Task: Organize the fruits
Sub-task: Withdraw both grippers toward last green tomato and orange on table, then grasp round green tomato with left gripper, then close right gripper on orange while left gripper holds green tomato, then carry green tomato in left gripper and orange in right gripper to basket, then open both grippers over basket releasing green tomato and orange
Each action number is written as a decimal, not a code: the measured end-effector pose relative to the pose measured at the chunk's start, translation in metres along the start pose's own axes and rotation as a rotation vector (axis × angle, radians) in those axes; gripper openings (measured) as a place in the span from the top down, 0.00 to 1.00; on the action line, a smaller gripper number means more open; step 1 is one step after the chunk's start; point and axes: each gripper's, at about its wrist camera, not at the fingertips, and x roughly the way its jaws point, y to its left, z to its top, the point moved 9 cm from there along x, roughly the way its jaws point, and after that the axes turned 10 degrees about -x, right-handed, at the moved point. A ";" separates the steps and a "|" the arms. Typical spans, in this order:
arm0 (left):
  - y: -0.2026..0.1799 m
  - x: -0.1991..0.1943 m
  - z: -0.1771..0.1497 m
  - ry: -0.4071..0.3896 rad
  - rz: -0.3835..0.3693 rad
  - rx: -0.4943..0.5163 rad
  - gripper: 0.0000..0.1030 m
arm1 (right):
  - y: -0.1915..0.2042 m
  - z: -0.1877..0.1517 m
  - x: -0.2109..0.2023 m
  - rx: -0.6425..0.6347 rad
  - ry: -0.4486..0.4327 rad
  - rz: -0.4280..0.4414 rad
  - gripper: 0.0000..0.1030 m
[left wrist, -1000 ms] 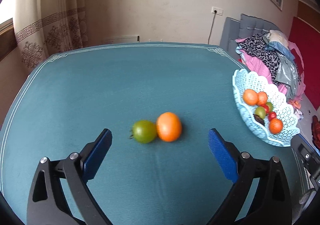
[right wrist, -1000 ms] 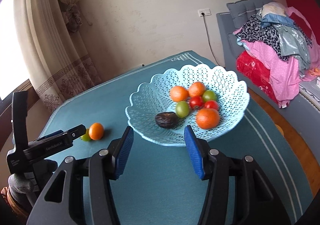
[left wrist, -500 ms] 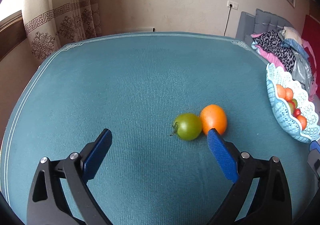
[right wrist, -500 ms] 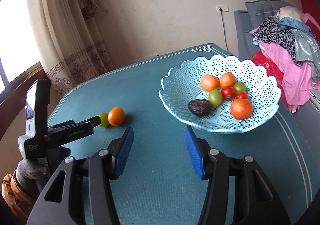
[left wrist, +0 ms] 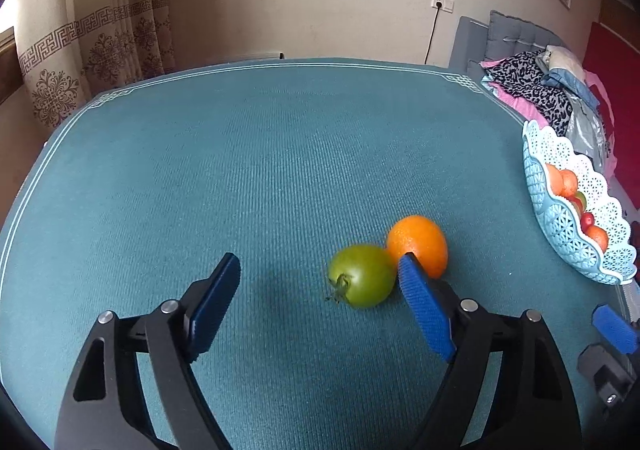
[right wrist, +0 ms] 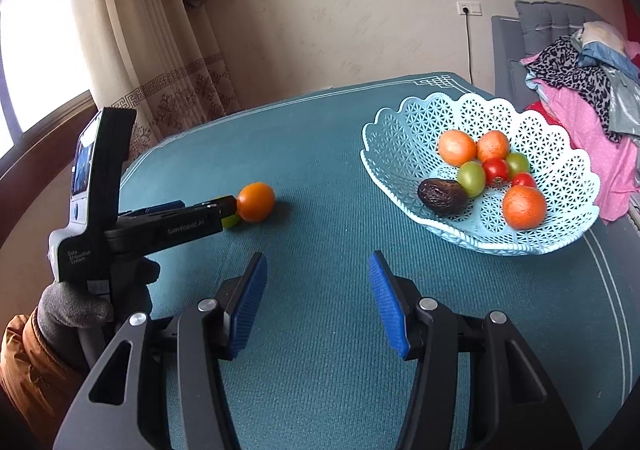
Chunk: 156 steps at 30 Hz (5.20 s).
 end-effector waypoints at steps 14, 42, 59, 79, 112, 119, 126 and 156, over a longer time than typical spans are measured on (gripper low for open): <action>-0.011 -0.003 -0.018 0.029 -0.119 -0.004 0.46 | 0.013 0.001 0.018 -0.018 0.043 0.014 0.48; 0.042 -0.040 -0.003 -0.098 0.020 -0.100 0.66 | 0.065 0.044 0.121 -0.122 0.158 0.083 0.49; 0.042 -0.035 -0.003 -0.092 0.025 -0.105 0.66 | 0.065 0.043 0.126 -0.111 0.150 0.076 0.65; 0.032 -0.043 -0.006 -0.103 0.020 -0.095 0.66 | 0.053 0.040 0.103 -0.050 0.114 0.116 0.52; 0.015 -0.052 -0.003 -0.121 0.049 -0.048 0.65 | 0.039 0.056 0.061 -0.102 0.015 0.032 0.65; -0.014 -0.060 -0.006 -0.119 0.026 -0.009 0.65 | 0.014 0.062 0.035 -0.075 -0.030 -0.008 0.65; -0.045 -0.067 -0.010 -0.122 0.005 0.036 0.65 | -0.023 0.061 0.015 -0.017 -0.057 -0.053 0.65; -0.170 -0.060 -0.004 -0.098 -0.126 0.192 0.65 | -0.141 0.018 -0.017 0.180 -0.084 -0.157 0.63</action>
